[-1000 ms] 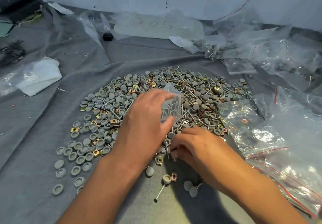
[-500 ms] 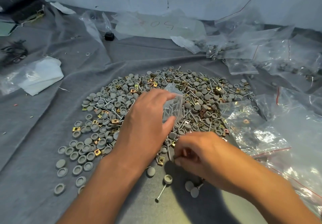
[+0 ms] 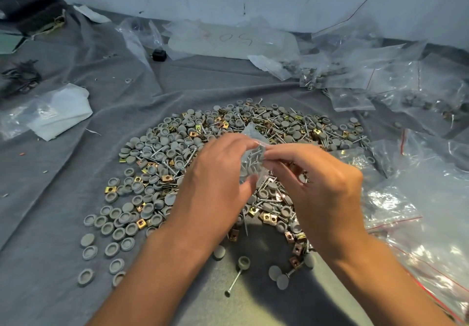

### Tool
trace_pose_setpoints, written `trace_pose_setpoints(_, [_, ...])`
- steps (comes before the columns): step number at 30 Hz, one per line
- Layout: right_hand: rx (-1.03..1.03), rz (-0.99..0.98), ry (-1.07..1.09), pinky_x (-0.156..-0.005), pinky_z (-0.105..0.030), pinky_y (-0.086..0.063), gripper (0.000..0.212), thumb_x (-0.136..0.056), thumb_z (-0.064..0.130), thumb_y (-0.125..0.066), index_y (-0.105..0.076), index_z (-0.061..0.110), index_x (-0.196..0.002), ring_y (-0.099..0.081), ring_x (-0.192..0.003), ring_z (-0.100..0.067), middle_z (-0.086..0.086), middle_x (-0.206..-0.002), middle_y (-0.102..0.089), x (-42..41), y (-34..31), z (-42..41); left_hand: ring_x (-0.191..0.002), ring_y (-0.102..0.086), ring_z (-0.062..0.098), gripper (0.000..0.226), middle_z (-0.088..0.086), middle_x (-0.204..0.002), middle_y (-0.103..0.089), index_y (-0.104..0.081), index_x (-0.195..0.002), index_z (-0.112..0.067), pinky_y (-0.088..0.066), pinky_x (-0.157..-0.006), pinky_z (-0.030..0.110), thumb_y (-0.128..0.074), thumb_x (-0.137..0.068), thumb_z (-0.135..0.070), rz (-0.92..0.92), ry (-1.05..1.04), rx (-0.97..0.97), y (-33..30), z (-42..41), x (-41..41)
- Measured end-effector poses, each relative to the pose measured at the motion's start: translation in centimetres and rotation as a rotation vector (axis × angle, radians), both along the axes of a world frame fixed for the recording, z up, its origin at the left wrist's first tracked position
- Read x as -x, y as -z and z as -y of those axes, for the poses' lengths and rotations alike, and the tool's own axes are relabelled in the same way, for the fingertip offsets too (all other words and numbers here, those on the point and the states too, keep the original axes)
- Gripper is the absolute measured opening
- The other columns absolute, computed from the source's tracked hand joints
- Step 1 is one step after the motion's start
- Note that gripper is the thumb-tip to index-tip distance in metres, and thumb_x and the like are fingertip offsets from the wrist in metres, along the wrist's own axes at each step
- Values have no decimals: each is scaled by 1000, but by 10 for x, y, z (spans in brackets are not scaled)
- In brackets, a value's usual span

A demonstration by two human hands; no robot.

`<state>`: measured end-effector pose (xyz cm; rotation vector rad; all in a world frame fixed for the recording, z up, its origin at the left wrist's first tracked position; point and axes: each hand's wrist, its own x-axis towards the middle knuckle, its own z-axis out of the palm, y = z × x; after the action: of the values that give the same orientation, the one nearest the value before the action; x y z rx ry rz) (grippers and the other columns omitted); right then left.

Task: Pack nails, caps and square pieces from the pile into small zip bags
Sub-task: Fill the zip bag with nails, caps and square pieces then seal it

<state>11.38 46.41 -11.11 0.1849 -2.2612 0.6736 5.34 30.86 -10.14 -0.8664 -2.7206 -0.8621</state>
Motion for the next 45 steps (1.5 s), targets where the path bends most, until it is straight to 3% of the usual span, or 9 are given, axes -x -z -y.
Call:
trace_pose_setpoints(5, [19,86,-24,-77,-12,-50,8,-89,13,-74,-75,13,-97,-63,-87,1,7,-96,-71,0,-5,-6,-118,-51,2,57,-12,-129,-59,-58,-133,-22,-32,-102,13,-73,-79,-30,3,-7,3,0,1,0])
trace_pose_setpoints(9, [-149,689,-35,-71,-18,-48,17,-82,40,-78,-61,37,-86,-56,-79,3,22,-83,-57,-11,-7,-18,-118,-52,2,57,-10,-130,-60,-58,-133,-21,-29,-104,12,-72,-79,-31,-3,-24,6,-1,2,0])
trace_pose_setpoints(12, [-446,899,-8,-78,-29,-49,32,-84,62,-67,-58,43,-107,-49,-99,-5,22,-100,-52,-18,-3,-10,-118,-51,1,57,-10,-130,-60,-57,-133,-21,-31,-104,13,-68,-79,-33,4,-18,7,-1,2,-1])
trace_pose_setpoints(18, [-539,915,33,-92,-31,-45,45,-92,63,-54,-54,41,-131,-40,-114,-13,18,-118,-51,-13,-6,1,-118,-50,0,56,-12,-130,-59,-58,-133,-23,-25,-99,5,-74,-81,-29,6,-17,7,-1,2,0])
trace_pose_setpoints(24, [-533,786,57,-85,-32,-49,36,-101,51,-34,-64,34,-111,-47,-101,-13,14,-101,-55,-16,3,4,-118,-51,1,55,-12,-128,-59,-58,-133,-22,-31,-102,11,-77,-81,-26,-4,-16,-2,-2,3,-1])
trace_pose_setpoints(28, [-202,756,-11,-79,-26,-48,27,-94,48,-43,-64,33,-101,-53,-90,-3,17,-95,-53,-11,7,-7,-117,-53,3,55,-11,-128,-60,-59,-133,-21,-40,-104,18,-77,-81,-25,-4,-7,-15,-3,2,-1])
trace_pose_setpoints(33, [186,464,-49,-65,-15,-40,13,-96,35,-56,-65,28,-90,-57,-81,-6,17,-83,-56,-7,-5,-11,-118,-53,4,55,-10,-130,-60,-59,-133,-21,-43,-105,23,-78,-82,-24,-12,2,-6,-3,1,-2])
trace_pose_setpoints(39, [124,243,-10,-67,-6,-42,6,-92,21,-66,-72,21,-95,-58,-78,2,18,-88,-59,-2,-7,-1,-118,-52,4,54,-12,-128,-60,-60,-132,-22,-37,-105,19,-77,-81,-25,-2,32,-2,-3,0,-4])
trace_pose_setpoints(45, [31,141,33,-66,-22,-51,9,-88,22,-77,-77,16,-95,-55,-72,-3,9,-88,-63,3,3,-2,-116,-53,3,50,-12,-126,-61,-62,-130,-21,-37,-103,15,-77,-82,-24,1,42,-17,-3,-1,-3])
